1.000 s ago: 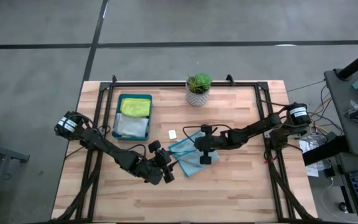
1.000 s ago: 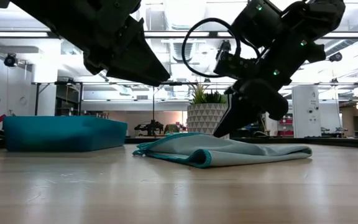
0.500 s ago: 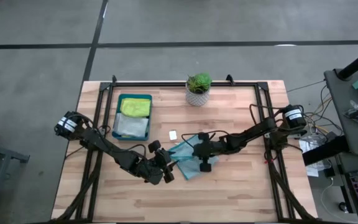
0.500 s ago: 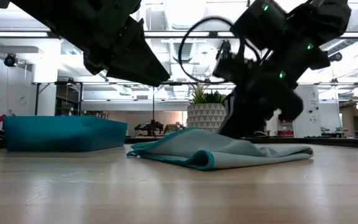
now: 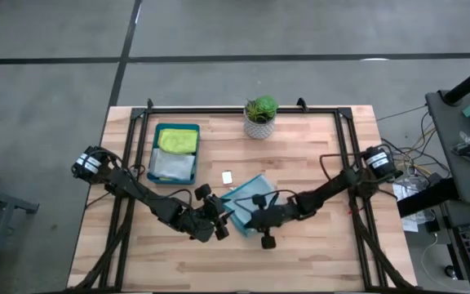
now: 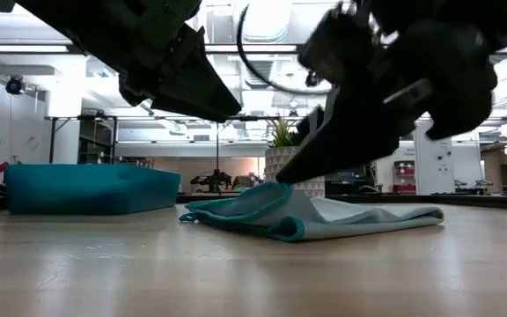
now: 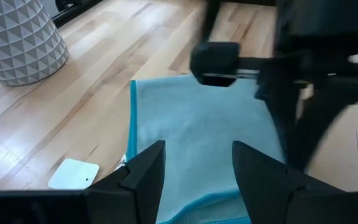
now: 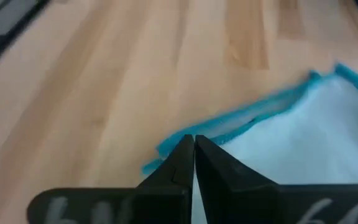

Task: Fold microfiber towels
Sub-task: Fold the blue towel

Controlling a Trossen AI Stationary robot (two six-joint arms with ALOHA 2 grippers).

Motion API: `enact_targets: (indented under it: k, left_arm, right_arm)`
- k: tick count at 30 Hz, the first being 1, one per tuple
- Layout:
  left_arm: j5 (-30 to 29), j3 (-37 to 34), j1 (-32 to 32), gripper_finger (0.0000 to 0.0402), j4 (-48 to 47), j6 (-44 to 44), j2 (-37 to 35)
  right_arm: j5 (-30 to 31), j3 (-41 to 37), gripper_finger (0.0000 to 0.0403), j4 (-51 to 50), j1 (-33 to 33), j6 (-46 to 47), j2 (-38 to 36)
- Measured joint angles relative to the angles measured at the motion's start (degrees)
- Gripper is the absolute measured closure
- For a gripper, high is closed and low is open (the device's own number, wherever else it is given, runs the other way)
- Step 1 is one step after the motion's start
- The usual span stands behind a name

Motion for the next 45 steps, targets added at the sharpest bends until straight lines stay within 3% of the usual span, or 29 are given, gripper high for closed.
enact_targets:
  k: [8, 17, 25, 31, 38, 45]
  left_arm:
    - [0.02, 0.00, -0.02, 0.0230, 1.36, -0.03, 0.00]
    - [0.02, 0.00, -0.02, 0.0230, 1.64, -0.05, 0.00]
    - [0.02, 0.00, -0.02, 0.0230, 1.97, 0.00, 0.01]
    - [0.04, 0.00, -0.07, 0.0230, 2.89, -0.03, 0.04]
    - [0.10, 0.00, -0.05, 0.0230, 4.14, -0.11, 0.09]
    - [1.52, 0.00, -0.17, 0.0230, 6.51, -0.68, 0.11]
  right_arm:
    - [1.46, 2.99, 0.0394, -5.97, 0.99, -3.08, -2.45]
    - [10.98, 2.19, 0.0394, -7.28, 0.70, -1.71, -1.93]
    - [5.06, 2.00, 0.0394, 4.30, 2.04, 1.01, 6.07]
    - [5.82, 3.15, 0.0394, 3.86, 2.32, 0.10, 6.38]
    - [7.88, 3.56, 0.0394, -6.01, 2.36, -2.31, 0.07]
    - [9.71, 2.38, 0.0394, -27.83, 2.34, -3.13, -10.82]
